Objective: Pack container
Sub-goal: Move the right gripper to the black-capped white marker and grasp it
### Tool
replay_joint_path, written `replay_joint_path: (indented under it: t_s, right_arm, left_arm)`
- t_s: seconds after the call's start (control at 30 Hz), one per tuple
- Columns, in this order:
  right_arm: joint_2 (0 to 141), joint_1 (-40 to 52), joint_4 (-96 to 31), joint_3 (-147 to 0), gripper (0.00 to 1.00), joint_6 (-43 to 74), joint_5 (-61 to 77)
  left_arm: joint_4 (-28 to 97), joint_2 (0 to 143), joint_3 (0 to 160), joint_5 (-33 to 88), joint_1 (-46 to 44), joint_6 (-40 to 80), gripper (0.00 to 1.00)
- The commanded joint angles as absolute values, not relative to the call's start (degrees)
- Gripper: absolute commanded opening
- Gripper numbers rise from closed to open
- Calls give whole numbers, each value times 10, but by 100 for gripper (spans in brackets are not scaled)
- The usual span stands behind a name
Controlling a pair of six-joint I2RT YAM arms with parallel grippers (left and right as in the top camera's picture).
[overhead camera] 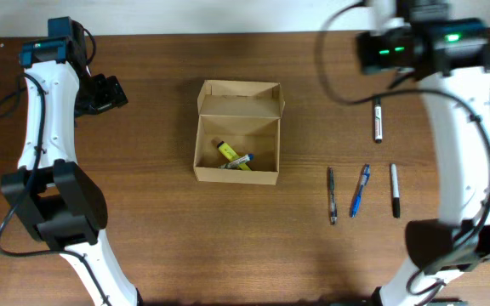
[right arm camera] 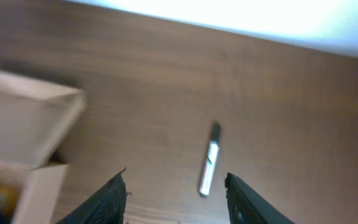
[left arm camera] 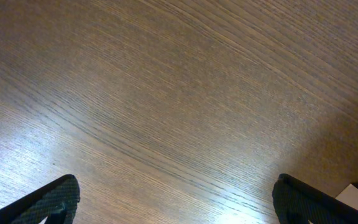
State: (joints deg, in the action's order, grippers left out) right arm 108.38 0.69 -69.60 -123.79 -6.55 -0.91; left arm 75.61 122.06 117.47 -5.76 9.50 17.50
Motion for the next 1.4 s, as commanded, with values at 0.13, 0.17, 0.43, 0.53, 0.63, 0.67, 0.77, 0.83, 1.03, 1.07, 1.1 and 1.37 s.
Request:
replay_joint_path:
  t_s: [0.13,0.17,0.43,0.53,0.63,0.67,0.77,0.83,1.03,1.07,1.1,1.37]
  right_arm:
    - [1115,-78,-628,-1061,51,-10,54]
    - [1117,-79,-608,-1035,51,-10,54]
    - [1168,-80,-493,-936,62,-10,32]
    - [1197,-80,-472,-936,62,-10,17]
    - [1217,-80,-456,-936,63,-10,-7]
    - [1223,-80,-451,-936,62,-10,-8]
    - [1241,-80,-433,-936,63,-10,-12]
    - [1251,-80,-424,-936,63,-10,-20]
    - [1272,-83,-430,-936,62,-9,-22]
    - [1274,-83,-431,-936,59,-6,-22]
    - [1275,-84,-432,-936,55,-5,-21]
    - [1279,-84,-448,-936,36,-5,-21]
  left_arm:
    - [756,1220,1173,-53,94,168,100]
    - [756,1220,1173,-53,94,168,100]
    - [756,1220,1173,-53,94,168,100]
    - [756,1220,1173,-53,94,168,100]
    - [756,1220,1173,-53,94,168,100]
    - [756,1220,1173,-53,94,168,100]
    - [756,1220,1173,-53,94,168,100]
    - [756,1220,1173,-53,94,168,100]
    - [756,1220,1173,-53,94,168,100]
    - [756,1220,1173,-53,94,168,100]
    - [756,1220,1173,-53,94,168,100]
    - [756,1220,1173,-53,94,168,100]
